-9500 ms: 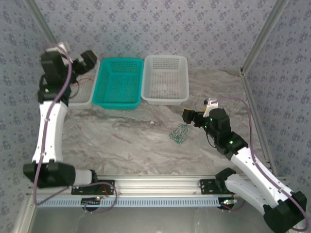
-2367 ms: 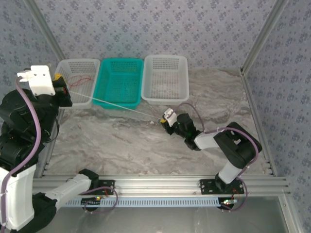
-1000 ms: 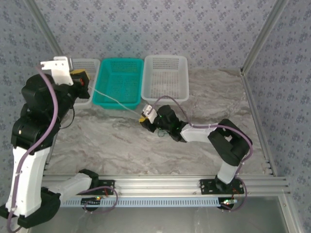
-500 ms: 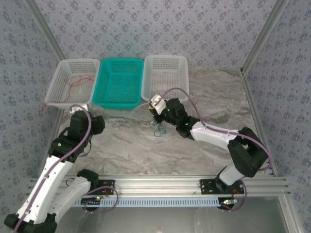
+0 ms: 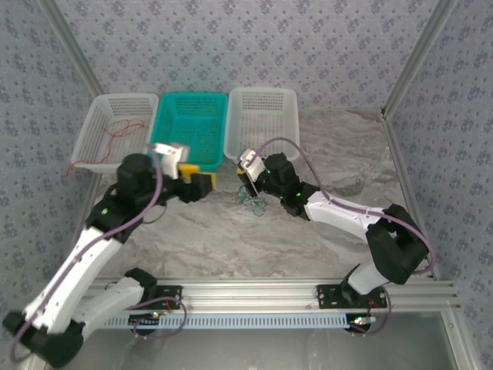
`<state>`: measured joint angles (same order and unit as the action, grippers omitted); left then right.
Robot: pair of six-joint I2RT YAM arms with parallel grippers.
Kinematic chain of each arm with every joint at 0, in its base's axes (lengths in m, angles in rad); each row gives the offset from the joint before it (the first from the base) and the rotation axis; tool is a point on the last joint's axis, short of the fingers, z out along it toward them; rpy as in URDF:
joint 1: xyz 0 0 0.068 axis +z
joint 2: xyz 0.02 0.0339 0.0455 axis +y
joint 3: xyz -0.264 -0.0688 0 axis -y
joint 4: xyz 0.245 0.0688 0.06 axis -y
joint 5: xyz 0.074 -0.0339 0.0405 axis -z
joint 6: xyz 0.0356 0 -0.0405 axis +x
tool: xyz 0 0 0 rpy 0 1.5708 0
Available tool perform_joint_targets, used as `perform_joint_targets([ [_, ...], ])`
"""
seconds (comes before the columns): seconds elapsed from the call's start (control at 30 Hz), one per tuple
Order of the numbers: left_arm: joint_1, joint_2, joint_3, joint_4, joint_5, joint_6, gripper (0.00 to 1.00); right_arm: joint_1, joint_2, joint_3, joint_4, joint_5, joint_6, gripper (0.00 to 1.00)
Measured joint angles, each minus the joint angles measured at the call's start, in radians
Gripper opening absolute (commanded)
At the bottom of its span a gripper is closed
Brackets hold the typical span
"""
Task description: Untangle the cables
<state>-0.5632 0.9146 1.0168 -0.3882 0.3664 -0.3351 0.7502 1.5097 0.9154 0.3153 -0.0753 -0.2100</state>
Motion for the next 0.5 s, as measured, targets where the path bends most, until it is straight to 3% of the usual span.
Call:
perform_joint_targets([
  [0.17,-0.19,0.188,0.063,0.045,0.01,-0.027,0.91,0.0,0.0,0.0,-0.003,0.005,0.008,0.0],
  [0.3,-0.272,0.241,0.068,0.071,-0.044,-0.091,0.93,0.0,0.0,0.0,-0.003,0.011,0.025,0.0],
  [0.4,-0.325,0.243,0.055,0.101,-0.119,-0.155,0.85,0.0,0.0,0.0,-0.004,0.018,0.039,0.0],
  [0.5,-0.351,0.225,-0.008,0.164,-0.163,-0.248,0.62,0.0,0.0,0.007,-0.013,0.027,0.046,0.0],
])
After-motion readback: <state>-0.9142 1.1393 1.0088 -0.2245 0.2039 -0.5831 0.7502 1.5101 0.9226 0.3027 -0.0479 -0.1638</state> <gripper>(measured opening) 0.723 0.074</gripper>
